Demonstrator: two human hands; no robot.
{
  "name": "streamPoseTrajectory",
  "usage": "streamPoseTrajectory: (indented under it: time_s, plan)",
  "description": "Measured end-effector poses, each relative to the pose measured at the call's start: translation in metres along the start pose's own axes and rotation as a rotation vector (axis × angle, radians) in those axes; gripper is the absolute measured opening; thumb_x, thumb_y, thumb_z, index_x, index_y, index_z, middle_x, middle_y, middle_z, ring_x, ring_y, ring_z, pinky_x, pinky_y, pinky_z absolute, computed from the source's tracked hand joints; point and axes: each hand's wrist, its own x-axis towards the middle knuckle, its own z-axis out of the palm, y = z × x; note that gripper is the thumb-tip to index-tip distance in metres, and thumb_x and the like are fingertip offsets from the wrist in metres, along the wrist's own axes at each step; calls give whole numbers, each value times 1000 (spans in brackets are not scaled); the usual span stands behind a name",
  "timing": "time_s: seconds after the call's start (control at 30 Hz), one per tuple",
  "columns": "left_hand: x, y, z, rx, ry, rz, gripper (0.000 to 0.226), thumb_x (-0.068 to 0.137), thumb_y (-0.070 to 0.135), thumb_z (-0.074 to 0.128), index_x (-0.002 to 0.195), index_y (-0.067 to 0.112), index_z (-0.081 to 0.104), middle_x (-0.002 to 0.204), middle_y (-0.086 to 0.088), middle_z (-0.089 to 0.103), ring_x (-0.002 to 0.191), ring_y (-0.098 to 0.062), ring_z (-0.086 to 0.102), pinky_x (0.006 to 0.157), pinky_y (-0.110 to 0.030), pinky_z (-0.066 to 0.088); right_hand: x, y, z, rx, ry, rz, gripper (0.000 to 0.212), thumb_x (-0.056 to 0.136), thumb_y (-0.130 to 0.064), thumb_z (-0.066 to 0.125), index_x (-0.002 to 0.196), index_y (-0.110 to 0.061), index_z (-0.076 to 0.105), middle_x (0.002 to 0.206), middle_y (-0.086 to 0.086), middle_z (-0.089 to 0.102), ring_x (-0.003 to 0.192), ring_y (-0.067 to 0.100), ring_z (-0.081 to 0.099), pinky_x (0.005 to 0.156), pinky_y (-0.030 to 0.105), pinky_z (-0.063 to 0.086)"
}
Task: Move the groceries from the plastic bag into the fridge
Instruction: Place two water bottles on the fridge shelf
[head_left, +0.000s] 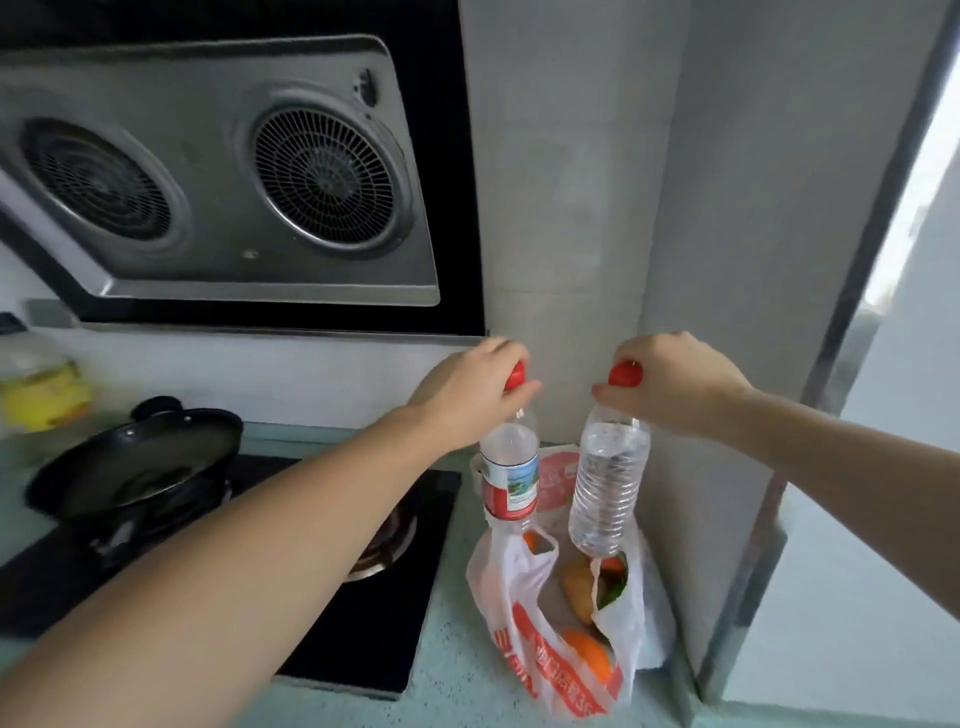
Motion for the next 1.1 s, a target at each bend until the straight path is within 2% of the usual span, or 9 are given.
streamPoseTrajectory:
  time_s: [0.17, 0.4, 0.53, 0.67, 0.73, 0.83, 0.9, 0.97, 1.1]
  plan:
    - [-49, 31, -56, 295, -25, -138, 28, 95, 46, 43, 88, 20, 52, 91, 3, 58, 80, -22, 52, 65, -31, 34, -31, -26, -19, 84, 14, -181, 23, 76, -49, 61, 78, -26, 62, 86, -3, 64, 84, 28, 59, 71, 31, 48]
    - [-155, 49, -130, 441, -92, -414, 28, 89, 45, 45, 70, 25, 48, 73, 2, 55, 71, -23, 52, 59, -30, 32, -72, -102, -33, 249, -71, -392, 25, 75, -47, 60, 77, -23, 65, 78, -7, 62, 77, 21, 59, 71, 32, 52]
    - [-231, 54, -189, 561, -66, -576, 33, 90, 46, 45, 74, 18, 54, 73, 0, 56, 70, -23, 53, 60, -30, 41, -100, -177, -40, 319, -100, -534, 28, 68, -50, 65, 74, -23, 66, 79, -5, 65, 78, 19, 61, 71, 35, 56]
    - [-330, 66, -257, 629, -48, -770, 28, 88, 46, 45, 80, 21, 54, 80, -1, 61, 78, -26, 59, 66, -31, 47, -143, -270, -53, 385, -123, -711, 25, 65, -49, 67, 64, -25, 59, 73, -3, 63, 77, 22, 61, 68, 33, 53]
    - [-383, 77, -292, 668, -35, -837, 24, 87, 45, 46, 78, 23, 49, 78, 0, 59, 80, -28, 61, 65, -30, 45, -171, -318, -61, 431, -122, -775, 26, 65, -49, 68, 60, -28, 54, 73, -4, 61, 78, 22, 61, 65, 31, 50]
    - [-462, 101, -342, 751, 21, -935, 26, 86, 43, 49, 70, 23, 43, 69, 2, 51, 79, -29, 60, 63, -29, 39, -220, -390, -77, 484, -159, -872, 27, 68, -50, 66, 62, -26, 56, 72, -7, 60, 77, 21, 60, 63, 30, 48]
    - [-514, 116, -375, 774, 52, -1004, 28, 85, 44, 49, 68, 23, 42, 73, -1, 60, 79, -29, 62, 67, -31, 48, -255, -437, -90, 538, -181, -928, 25, 69, -50, 65, 62, -27, 56, 71, -6, 60, 76, 20, 60, 66, 32, 52]
    - [-565, 130, -408, 766, 76, -1076, 26, 84, 45, 50, 74, 21, 50, 78, -2, 65, 79, -27, 62, 71, -33, 52, -291, -481, -101, 595, -215, -952, 22, 68, -47, 64, 62, -27, 59, 72, -4, 63, 76, 20, 61, 68, 32, 53]
    - [-657, 159, -466, 772, 204, -1219, 22, 80, 41, 55, 69, 22, 50, 71, 2, 60, 71, -21, 56, 57, -28, 38, -362, -565, -123, 710, -305, -1001, 28, 70, -43, 65, 64, -16, 66, 69, -1, 66, 71, 17, 62, 69, 33, 54]
